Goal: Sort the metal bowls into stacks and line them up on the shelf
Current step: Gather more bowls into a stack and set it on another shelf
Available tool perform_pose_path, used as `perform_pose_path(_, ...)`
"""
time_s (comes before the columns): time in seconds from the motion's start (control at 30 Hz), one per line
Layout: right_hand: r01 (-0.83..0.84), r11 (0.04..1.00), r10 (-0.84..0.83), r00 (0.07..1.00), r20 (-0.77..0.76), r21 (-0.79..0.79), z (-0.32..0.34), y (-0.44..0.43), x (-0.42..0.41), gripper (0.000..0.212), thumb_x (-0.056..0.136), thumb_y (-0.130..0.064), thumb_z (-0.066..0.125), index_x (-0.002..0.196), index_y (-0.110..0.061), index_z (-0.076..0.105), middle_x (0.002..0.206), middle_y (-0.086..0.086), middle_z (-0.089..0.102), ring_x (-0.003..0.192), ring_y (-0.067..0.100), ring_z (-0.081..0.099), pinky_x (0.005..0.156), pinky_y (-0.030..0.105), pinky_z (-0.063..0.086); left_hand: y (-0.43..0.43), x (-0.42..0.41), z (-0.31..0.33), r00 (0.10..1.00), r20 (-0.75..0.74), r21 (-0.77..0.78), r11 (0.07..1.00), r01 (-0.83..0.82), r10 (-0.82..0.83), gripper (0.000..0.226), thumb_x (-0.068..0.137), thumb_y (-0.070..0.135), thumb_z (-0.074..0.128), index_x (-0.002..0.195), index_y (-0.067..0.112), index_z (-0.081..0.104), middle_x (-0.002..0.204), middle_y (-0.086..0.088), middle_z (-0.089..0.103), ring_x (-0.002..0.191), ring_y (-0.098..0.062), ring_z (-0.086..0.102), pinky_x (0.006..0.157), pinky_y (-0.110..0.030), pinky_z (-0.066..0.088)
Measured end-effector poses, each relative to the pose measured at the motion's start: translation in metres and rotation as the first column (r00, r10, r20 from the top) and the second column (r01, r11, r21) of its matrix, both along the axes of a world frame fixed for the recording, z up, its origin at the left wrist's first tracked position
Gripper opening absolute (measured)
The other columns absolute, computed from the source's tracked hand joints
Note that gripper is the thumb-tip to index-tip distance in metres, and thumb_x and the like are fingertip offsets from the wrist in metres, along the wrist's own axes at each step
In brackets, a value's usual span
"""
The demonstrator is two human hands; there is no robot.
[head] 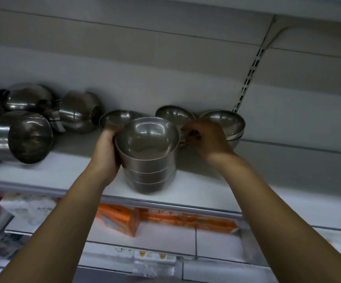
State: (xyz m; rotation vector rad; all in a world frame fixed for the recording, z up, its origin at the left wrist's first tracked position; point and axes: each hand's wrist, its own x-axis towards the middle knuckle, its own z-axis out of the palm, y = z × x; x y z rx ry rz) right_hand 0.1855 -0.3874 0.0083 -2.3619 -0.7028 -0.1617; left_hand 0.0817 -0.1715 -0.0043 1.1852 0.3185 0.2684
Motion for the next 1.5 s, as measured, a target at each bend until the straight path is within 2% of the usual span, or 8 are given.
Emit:
perform_pose_path(0.1,0.115,0.97,-0.101,0.992,-0.075,0.214,0.003,0.006,-0.013,0.021,0.102,-0.027,0.058,0.102,-0.015,0.075,0.099,0.003,0.073,0.091,0.016,0.067,0.075,0.018,0.042,-0.004,0.0,0.0,1.0,0.007,0.005,1.0,-0.015,0.015,0.046,0.102,0.032,0.04,0.088,0.025,0.083,0.101,-0.004,0.078,0.105,-0.024,0.07,0.1,-0.045,0.046)
perform_pose_path(0.3,0.313,0.696,0.161,0.808,-0.566,0.646,-0.022,0.031,-0.08,0.063,0.081,-0.074,0.037,0.124,-0.037,0.065,0.122,-0.02,0.068,0.114,-0.003,0.061,0.099,0.022,0.045,-0.024,-0.008,-0.014,0.998,0.051,-0.085,0.996,-0.036,0.041,0.054,0.107,0.044,0.03,0.107,0.021,0.079,0.119,-0.008,0.075,0.119,-0.021,0.067,0.107,-0.042,0.046)
perform_pose_path(0.47,0.389,0.657,0.206,0.731,-0.651,0.645,-0.03,0.05,-0.078,0.044,0.095,-0.069,0.029,0.102,-0.045,0.065,0.092,-0.033,0.068,0.09,-0.019,0.057,0.08,0.012,0.042,-0.032,-0.011,-0.017,0.996,0.028,-0.042,0.996,-0.081,0.082,0.061,0.104,0.057,0.031,0.13,0.016,0.069,0.127,-0.006,0.072,0.126,-0.019,0.063,0.116,-0.046,0.039)
perform_pose_path(0.6,0.423,0.654,0.206,0.699,-0.685,0.627,-0.028,0.064,-0.076,0.046,0.099,-0.066,0.027,0.103,-0.043,0.065,0.092,-0.028,0.068,0.084,-0.017,0.059,0.073,0.01,0.044,-0.032,-0.017,-0.015,0.987,-0.008,0.013,0.987,-0.161,0.161,0.062,0.104,0.059,0.028,0.121,0.019,0.073,0.112,0.002,0.078,0.107,-0.006,0.071,0.094,-0.027,0.051)
perform_pose_path(0.93,0.424,0.611,0.261,0.69,-0.675,0.669,-0.03,0.144,-0.071,0.058,0.097,-0.069,0.033,0.124,-0.03,0.067,0.113,-0.014,0.07,0.108,0.0,0.06,0.093,0.021,0.042,0.031,-0.031,-0.011,0.956,-0.053,0.021,0.957,-0.289,0.29,0.058,0.103,0.06,0.031,0.118,0.023,0.073,0.106,0.008,0.079,0.104,-0.004,0.071,0.079,-0.019,0.052)
perform_pose_path(1.17,0.594,0.45,0.132,0.694,-0.707,0.667,-0.024,0.202,-0.063,0.05,0.098,-0.064,0.039,0.104,-0.026,0.071,0.104,-0.004,0.073,0.099,0.01,0.065,0.087,0.027,0.048,0.094,-0.027,-0.002,0.993,-0.088,0.161,0.985,-0.06,0.075,0.045,0.1,0.066,0.027,0.099,0.041,0.065,0.079,0.031,0.071,0.075,0.02,0.061,0.068,-0.007,0.046)
perform_pose_path(1.33,0.631,0.323,0.045,0.734,-0.677,0.705,-0.029,0.213,-0.073,0.047,0.098,-0.059,0.046,0.11,-0.021,0.073,0.107,0.001,0.077,0.104,0.016,0.069,0.086,0.027,0.052,0.129,-0.034,-0.002,0.989,-0.135,0.271,0.958,0.093,-0.058,0.05,0.082,0.075,0.035,0.101,0.04,0.065,0.104,0.023,0.066,0.104,0.003,0.059,0.099,-0.026,0.045)
perform_pose_path(1.5,0.657,0.319,-0.076,0.736,-0.673,0.683,-0.028,0.214,-0.079,0.064,0.074,-0.08,0.055,0.104,-0.028,0.076,0.109,-0.005,0.077,0.108,0.014,0.068,0.099,0.035,0.049,0.159,-0.019,0.013,0.991,0.005,0.484,0.867,-0.123,0.137,0.022,0.102,0.044,0.054,0.101,0.027,0.068,0.095,0.007,0.07,0.091,-0.009,0.064,0.075,-0.025,0.045)
